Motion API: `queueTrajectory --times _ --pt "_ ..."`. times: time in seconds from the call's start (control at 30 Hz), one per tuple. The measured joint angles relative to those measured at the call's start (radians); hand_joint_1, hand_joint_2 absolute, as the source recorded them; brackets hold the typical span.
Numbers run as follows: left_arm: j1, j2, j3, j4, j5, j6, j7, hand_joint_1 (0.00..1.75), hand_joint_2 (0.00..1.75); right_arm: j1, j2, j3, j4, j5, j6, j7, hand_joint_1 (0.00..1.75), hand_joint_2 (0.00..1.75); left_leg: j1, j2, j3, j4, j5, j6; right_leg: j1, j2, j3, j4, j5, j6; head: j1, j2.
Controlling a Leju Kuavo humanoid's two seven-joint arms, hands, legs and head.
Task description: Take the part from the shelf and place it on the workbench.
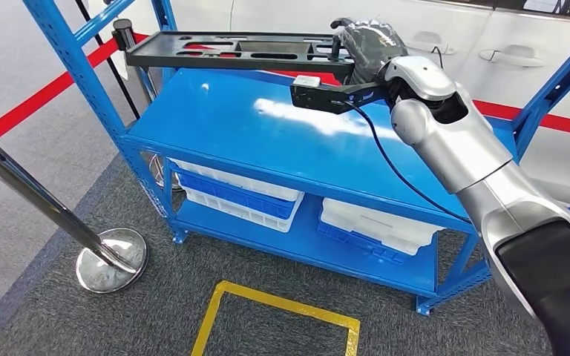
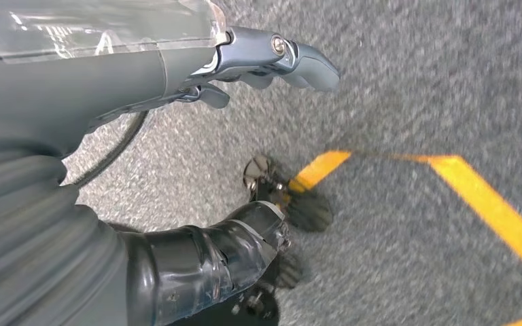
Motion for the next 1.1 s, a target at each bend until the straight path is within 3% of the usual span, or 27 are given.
queueTrajectory --times 0.07,0.1,0.13,0.17,0.27,0.3,0.37,0.43,0.5,0.57,0.6,0.63,0.67,0.7,0.77,0.83,0.87,0.93,1.0,1.1 --pt "-0.001 0.0 0.0 0.0 0.0 0.0 0.0 0.0 1.75 0.002 0.0 0.0 0.002 0.001 -0.001 0.0 1.75 1.75 -0.004 0.001 -0.015 0.0 0.012 0.009 0.0 0.0 -0.04 0.126 -0.084 0.003 0.0 0.0" --pt "-0.001 0.0 0.0 0.0 0.0 0.0 0.0 0.0 1.75 0.004 0.0 0.0 0.003 0.001 -0.001 0.0 1.75 1.75 -0.006 0.001 -0.023 0.001 0.018 0.011 0.0 0.0 -0.053 0.18 -0.11 0.004 0.0 0.0" --pt "-0.001 0.0 0.0 0.0 0.0 0.0 0.001 0.0 1.75 0.007 0.0 0.0 0.003 0.001 -0.001 0.0 1.75 1.75 -0.007 0.0 -0.032 0.002 0.024 0.011 0.0 0.0 -0.052 0.205 -0.117 0.005 0.0 0.0" --pt "0.0 0.0 0.0 0.0 0.0 0.0 0.001 0.0 1.75 0.009 0.0 0.0 0.004 0.001 -0.001 0.0 1.75 1.75 -0.009 -0.001 -0.04 0.003 0.03 0.01 0.001 0.0 -0.031 0.189 -0.105 0.003 0.0 0.0" --pt "-0.001 -0.003 0.0 0.0 0.0 0.0 0.002 0.0 1.75 0.008 0.0 0.0 0.003 0.002 -0.002 0.0 1.75 1.75 -0.011 -0.002 -0.061 0.01 0.046 0.005 0.007 0.0 0.097 0.0 -0.042 -0.012 -0.001 0.0" --pt "-0.001 -0.004 0.0 0.0 0.0 0.0 0.002 0.0 1.75 0.006 0.001 0.001 0.002 0.002 -0.002 0.0 1.75 1.75 -0.012 -0.002 -0.064 0.01 0.051 0.001 0.011 0.0 0.123 -0.046 -0.032 -0.016 0.0 0.0" --pt "-0.001 -0.006 0.0 0.0 -0.001 0.0 0.002 0.0 1.75 0.003 0.002 0.001 0.001 0.002 -0.003 0.0 1.75 1.75 -0.011 -0.002 -0.068 0.008 0.064 -0.01 0.019 0.0 0.133 -0.072 -0.023 -0.021 0.0 0.0" --pt "-0.001 -0.005 0.0 0.0 -0.001 0.0 0.002 0.0 1.75 0.0 0.003 0.001 0.002 0.002 -0.003 0.0 1.75 1.75 -0.011 -0.003 -0.075 0.008 0.067 -0.021 0.014 -0.004 0.123 -0.082 -0.005 -0.03 0.0 0.0" --pt "0.0 -0.005 0.001 0.0 -0.001 0.001 0.003 0.0 1.75 -0.002 0.005 0.002 0.004 0.002 -0.004 0.001 1.75 1.75 -0.01 -0.003 -0.099 0.056 0.008 -0.032 0.005 -0.01 0.105 -0.09 0.019 -0.043 0.0 0.0" --pt "0.0 -0.005 0.001 0.0 -0.002 0.001 0.003 0.0 1.75 -0.002 0.007 0.003 0.004 0.002 -0.004 0.001 1.75 1.75 -0.003 -0.002 -0.133 0.175 -0.09 -0.043 0.004 -0.012 0.079 -0.089 0.04 -0.05 0.0 0.0" --pt "0.0 -0.005 0.001 0.0 -0.002 0.001 0.003 0.0 1.75 -0.001 0.008 0.003 0.004 0.002 -0.004 0.001 1.75 1.75 0.0 -0.002 -0.144 0.236 -0.12 -0.047 0.004 -0.012 0.064 -0.087 0.05 -0.049 0.0 0.0" --pt "-0.001 -0.005 0.001 0.0 -0.002 0.001 0.003 0.0 1.75 0.0 0.008 0.003 0.004 0.002 -0.004 0.001 1.75 1.75 0.003 -0.002 -0.144 0.277 -0.129 -0.051 0.003 -0.012 0.05 -0.084 0.059 -0.048 0.0 0.0" --pt "-0.001 -0.005 0.001 0.0 -0.003 0.001 0.003 0.0 1.75 0.001 0.008 0.003 0.004 0.002 -0.004 0.001 1.75 1.75 0.005 -0.001 -0.13 0.287 -0.117 -0.054 0.002 -0.012 0.036 -0.081 0.068 -0.045 0.0 0.0" --pt "-0.002 -0.005 0.001 0.0 -0.003 0.001 0.003 0.0 1.75 0.002 0.009 0.003 0.004 0.002 -0.004 0.001 1.75 1.75 0.007 -0.001 -0.098 0.262 -0.093 -0.056 0.001 -0.012 0.022 -0.078 0.075 -0.041 0.0 0.0" --pt "-0.002 -0.005 0.001 0.0 -0.002 0.002 0.003 0.0 1.75 0.001 0.008 0.003 0.003 0.002 -0.004 0.001 1.75 1.75 0.008 -0.001 0.0 0.139 -0.065 -0.057 -0.001 -0.012 0.0 -0.068 0.087 -0.031 -0.001 0.0" --pt "-0.003 -0.005 0.001 0.0 -0.002 0.002 0.003 0.0 1.75 0.0 0.008 0.003 0.001 0.002 -0.005 0.001 1.75 1.75 0.005 -0.004 0.065 0.039 -0.075 -0.05 0.001 -0.014 -0.012 -0.062 0.1 -0.018 0.0 0.0" --pt "-0.003 -0.005 0.001 0.0 -0.002 0.002 0.004 0.0 1.75 -0.001 0.008 0.003 0.001 0.003 -0.005 0.001 1.75 1.75 0.001 -0.006 0.072 0.021 -0.081 -0.043 0.002 -0.014 -0.015 -0.063 0.108 -0.012 0.0 0.0" --pt "-0.002 -0.005 0.001 0.0 -0.002 0.002 0.004 0.0 1.75 -0.001 0.008 0.003 0.002 0.003 -0.005 0.001 1.75 1.75 0.001 -0.004 0.06 0.013 -0.065 -0.026 0.0 -0.013 -0.02 -0.068 0.12 0.0 0.0 0.0" --pt "-0.003 -0.006 0.001 0.0 -0.002 0.001 0.005 0.0 1.75 0.0 0.008 0.003 0.003 0.003 -0.006 0.001 1.75 1.75 0.003 0.001 0.043 0.004 -0.041 -0.006 -0.002 -0.009 -0.036 -0.038 0.076 0.008 0.0 0.0" --pt "-0.003 -0.006 0.001 0.0 -0.001 -0.002 0.005 0.0 1.75 0.0 0.008 0.003 0.005 0.003 -0.007 0.001 1.75 1.75 -0.002 0.003 0.004 0.0 -0.006 0.01 -0.003 -0.005 -0.077 0.133 -0.068 0.014 0.0 0.0"
